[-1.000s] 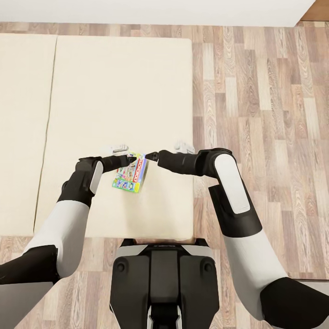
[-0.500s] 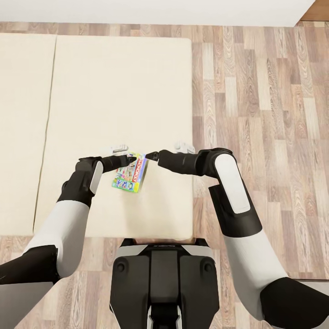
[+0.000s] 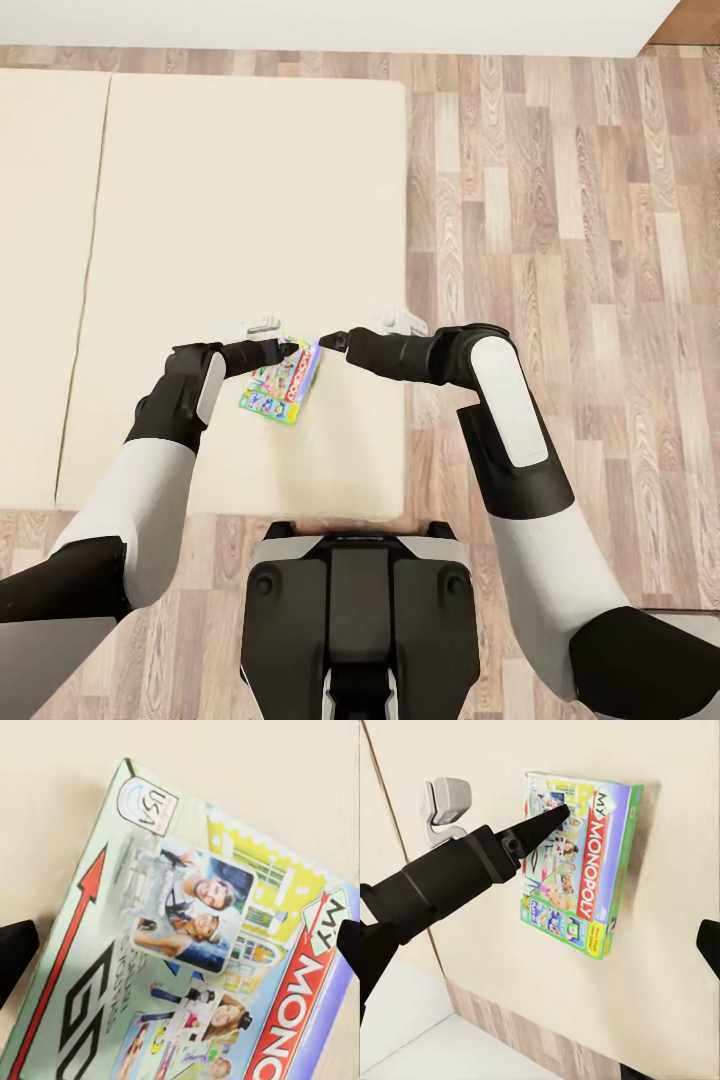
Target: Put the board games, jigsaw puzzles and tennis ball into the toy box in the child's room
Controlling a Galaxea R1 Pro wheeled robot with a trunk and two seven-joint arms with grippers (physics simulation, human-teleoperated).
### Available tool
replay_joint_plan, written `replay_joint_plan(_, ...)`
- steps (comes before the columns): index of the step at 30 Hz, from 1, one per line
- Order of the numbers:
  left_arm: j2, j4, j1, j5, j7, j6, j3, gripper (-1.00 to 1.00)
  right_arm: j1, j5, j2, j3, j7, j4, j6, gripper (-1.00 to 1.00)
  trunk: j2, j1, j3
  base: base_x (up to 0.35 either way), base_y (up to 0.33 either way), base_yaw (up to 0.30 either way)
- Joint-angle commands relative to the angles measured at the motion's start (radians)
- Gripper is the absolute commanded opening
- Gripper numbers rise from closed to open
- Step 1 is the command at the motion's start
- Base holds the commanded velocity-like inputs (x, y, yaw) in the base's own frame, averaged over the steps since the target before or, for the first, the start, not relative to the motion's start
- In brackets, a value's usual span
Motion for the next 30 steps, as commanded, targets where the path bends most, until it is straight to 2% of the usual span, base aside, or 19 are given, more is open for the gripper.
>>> replay_joint_plan(1,-0.001,-0.001,0.000,-0.001,-0.006,0.007,0.005,1.00,-0.001,-0.009,0.000,0.000,-0.010,-0.001,0.002,1.00,-0.002,0.001,-0.001,-0.069,-0.265,0.000)
replay_joint_plan(21,-0.001,-0.001,0.000,-0.001,-0.003,0.008,0.006,1.00,-0.001,-0.008,0.000,0.000,-0.010,-0.001,0.002,1.00,-0.002,0.001,-0.001,-0.045,-0.105,0.000)
replay_joint_plan(30,0.002,0.001,0.000,-0.006,0.037,0.036,0.005,1.00,-0.002,-0.009,0.000,0.000,-0.039,0.000,0.004,1.00,-0.002,0.001,-0.001,-0.008,-0.013,0.000)
